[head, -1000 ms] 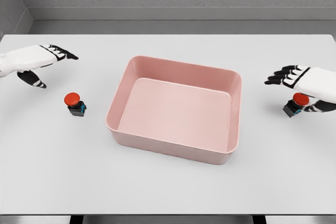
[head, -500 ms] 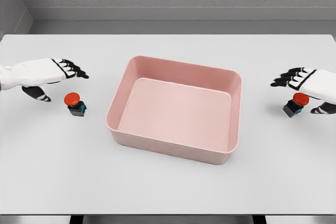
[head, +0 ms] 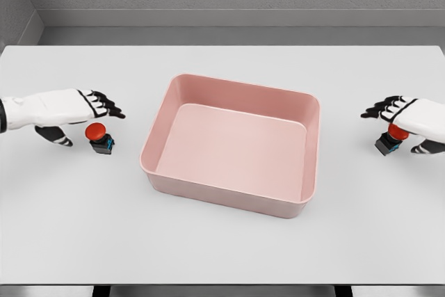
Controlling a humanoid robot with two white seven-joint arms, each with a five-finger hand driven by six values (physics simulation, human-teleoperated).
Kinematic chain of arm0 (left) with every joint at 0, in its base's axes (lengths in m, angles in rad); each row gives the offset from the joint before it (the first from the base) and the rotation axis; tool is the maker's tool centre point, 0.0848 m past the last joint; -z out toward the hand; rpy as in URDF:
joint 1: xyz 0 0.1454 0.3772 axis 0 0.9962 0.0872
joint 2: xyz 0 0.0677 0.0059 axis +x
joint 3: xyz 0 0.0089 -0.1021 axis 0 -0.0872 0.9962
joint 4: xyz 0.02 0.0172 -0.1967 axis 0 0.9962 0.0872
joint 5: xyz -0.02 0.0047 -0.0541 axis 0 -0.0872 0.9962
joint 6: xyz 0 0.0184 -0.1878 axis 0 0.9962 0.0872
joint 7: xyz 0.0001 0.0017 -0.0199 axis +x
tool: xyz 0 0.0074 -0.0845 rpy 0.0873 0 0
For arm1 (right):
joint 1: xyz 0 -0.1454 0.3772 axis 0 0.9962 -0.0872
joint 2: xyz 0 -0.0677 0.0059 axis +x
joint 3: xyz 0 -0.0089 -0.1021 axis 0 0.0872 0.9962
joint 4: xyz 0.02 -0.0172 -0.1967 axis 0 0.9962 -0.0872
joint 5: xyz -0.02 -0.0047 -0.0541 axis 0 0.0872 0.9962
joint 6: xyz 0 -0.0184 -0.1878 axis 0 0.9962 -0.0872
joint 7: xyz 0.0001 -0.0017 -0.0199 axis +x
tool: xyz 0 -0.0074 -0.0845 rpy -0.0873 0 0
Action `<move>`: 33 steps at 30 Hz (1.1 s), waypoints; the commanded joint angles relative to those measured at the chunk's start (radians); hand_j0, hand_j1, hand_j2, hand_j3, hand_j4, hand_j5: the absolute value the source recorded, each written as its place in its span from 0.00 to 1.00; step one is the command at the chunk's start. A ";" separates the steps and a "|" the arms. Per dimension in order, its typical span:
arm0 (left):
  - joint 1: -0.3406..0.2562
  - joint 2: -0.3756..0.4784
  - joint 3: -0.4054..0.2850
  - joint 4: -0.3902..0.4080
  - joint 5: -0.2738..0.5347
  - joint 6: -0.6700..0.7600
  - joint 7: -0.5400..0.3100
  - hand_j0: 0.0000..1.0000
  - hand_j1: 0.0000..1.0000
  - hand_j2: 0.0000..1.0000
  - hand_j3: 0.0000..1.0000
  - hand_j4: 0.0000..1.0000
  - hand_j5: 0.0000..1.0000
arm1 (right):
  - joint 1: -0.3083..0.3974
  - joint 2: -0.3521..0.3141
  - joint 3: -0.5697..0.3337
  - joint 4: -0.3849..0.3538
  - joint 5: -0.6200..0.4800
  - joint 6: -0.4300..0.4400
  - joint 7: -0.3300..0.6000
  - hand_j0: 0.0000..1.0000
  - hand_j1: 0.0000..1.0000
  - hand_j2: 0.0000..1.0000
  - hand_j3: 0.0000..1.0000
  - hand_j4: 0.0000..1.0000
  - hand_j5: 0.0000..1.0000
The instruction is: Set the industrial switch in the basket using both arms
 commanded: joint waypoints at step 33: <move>-0.038 -0.030 -0.090 -0.017 -0.001 0.001 0.002 0.72 0.72 0.72 0.72 0.72 0.72 | -0.020 0.104 0.005 0.083 0.083 0.002 0.027 1.00 1.00 1.00 1.00 1.00 1.00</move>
